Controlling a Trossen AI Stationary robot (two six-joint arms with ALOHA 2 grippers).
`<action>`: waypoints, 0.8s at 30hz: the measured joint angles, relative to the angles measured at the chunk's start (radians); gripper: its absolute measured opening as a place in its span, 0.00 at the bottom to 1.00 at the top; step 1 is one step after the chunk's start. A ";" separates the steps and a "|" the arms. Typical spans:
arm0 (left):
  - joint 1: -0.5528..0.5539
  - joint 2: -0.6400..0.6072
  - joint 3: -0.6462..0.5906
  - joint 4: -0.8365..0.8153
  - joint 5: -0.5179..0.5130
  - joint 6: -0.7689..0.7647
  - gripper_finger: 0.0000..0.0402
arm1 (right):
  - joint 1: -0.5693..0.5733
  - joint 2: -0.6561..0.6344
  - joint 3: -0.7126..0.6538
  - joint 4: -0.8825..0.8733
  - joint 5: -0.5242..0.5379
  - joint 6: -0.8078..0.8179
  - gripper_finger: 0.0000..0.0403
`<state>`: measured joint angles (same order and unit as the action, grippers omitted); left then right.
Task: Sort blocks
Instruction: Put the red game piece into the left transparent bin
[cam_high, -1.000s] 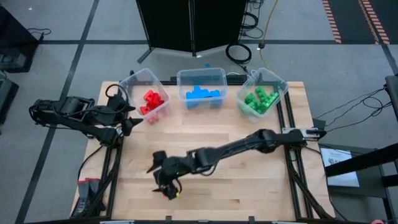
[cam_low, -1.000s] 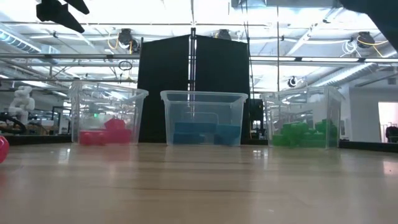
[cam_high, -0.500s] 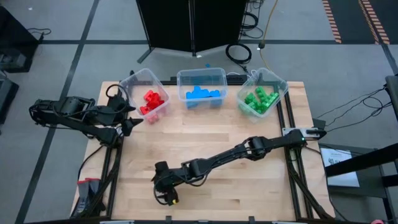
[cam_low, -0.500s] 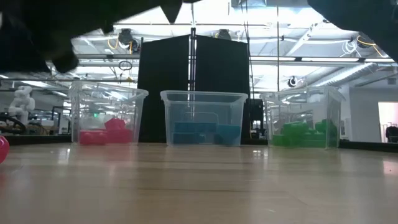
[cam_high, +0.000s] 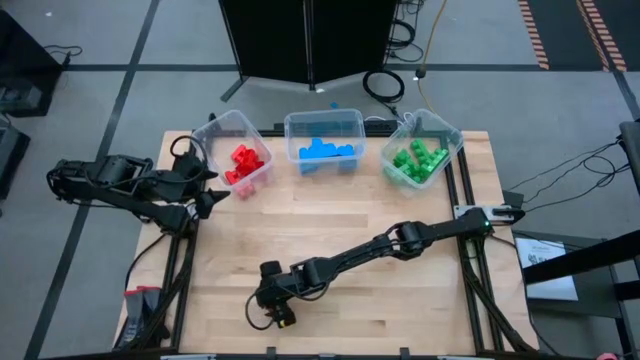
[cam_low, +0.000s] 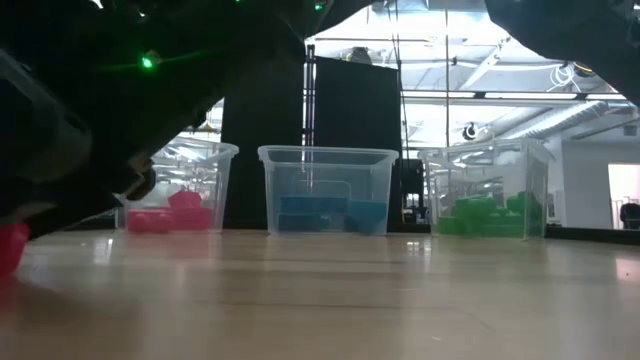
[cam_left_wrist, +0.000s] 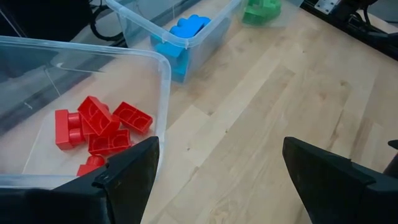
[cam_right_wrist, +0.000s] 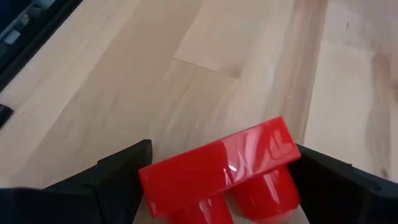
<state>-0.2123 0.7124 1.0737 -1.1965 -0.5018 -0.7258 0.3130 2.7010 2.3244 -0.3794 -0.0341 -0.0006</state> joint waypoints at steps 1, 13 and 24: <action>0.000 0.000 0.000 0.000 0.000 0.000 0.84 | 0.000 0.004 0.001 -0.002 0.002 0.000 0.86; 0.000 0.001 0.000 -0.003 -0.002 0.007 0.84 | -0.002 0.001 0.003 -0.062 0.036 0.091 0.73; 0.000 0.000 0.000 -0.054 -0.005 0.008 0.84 | -0.049 -0.092 0.027 -0.217 0.069 0.045 0.73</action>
<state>-0.2121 0.7124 1.0737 -1.2501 -0.5064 -0.7177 0.2645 2.6089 2.3517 -0.5967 0.0346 0.0442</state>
